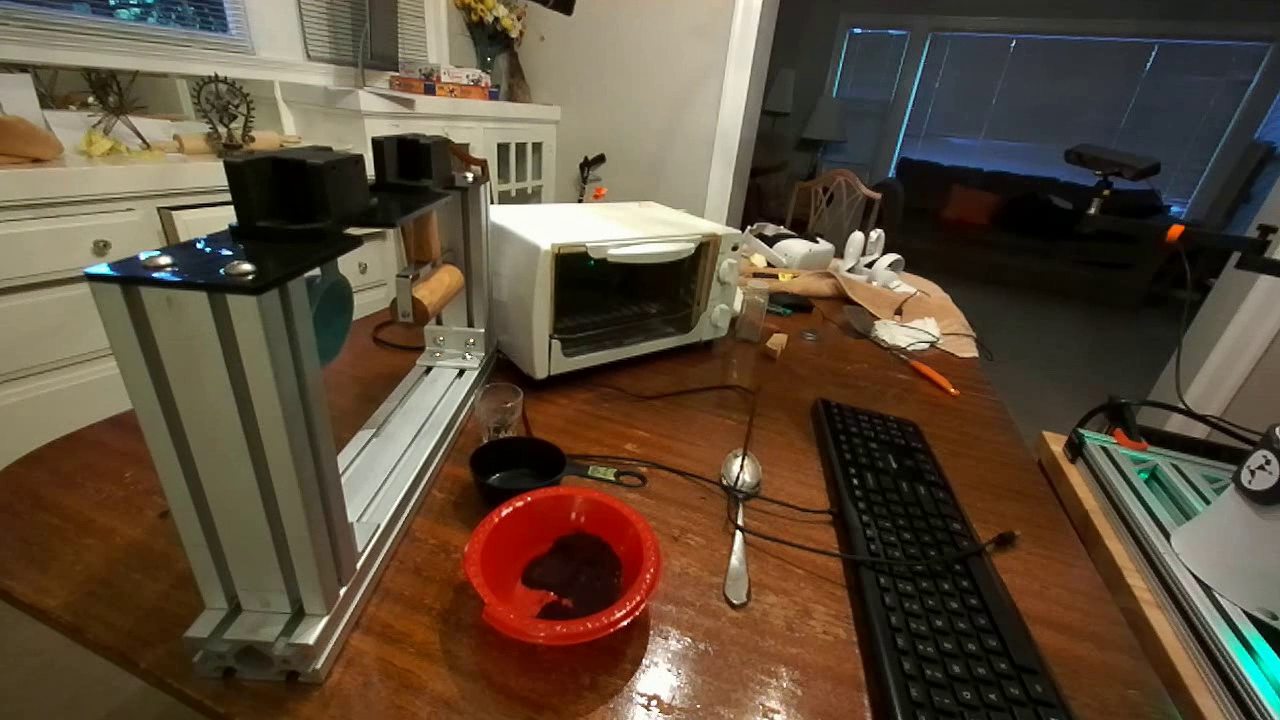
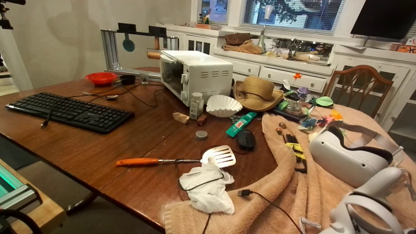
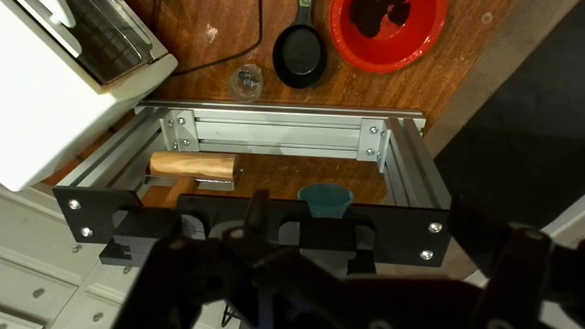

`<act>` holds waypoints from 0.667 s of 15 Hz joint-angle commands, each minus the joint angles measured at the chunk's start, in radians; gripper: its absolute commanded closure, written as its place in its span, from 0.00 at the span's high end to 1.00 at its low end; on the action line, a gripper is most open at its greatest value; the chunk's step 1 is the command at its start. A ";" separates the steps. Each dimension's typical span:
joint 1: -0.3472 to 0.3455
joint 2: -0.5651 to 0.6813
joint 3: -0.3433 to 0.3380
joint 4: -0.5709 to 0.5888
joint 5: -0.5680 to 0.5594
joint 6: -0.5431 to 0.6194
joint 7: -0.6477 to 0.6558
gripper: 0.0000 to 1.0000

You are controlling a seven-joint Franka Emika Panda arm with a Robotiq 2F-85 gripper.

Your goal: Pick up the blue scooper from the rack on the left and use it to stir the contents of the red bowl

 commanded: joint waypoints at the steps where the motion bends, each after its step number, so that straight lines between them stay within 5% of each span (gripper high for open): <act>1: 0.010 0.001 -0.010 0.007 0.002 -0.005 0.000 1.00; 10: 0.010 0.158 -0.015 0.207 0.015 -0.018 -0.098 1.00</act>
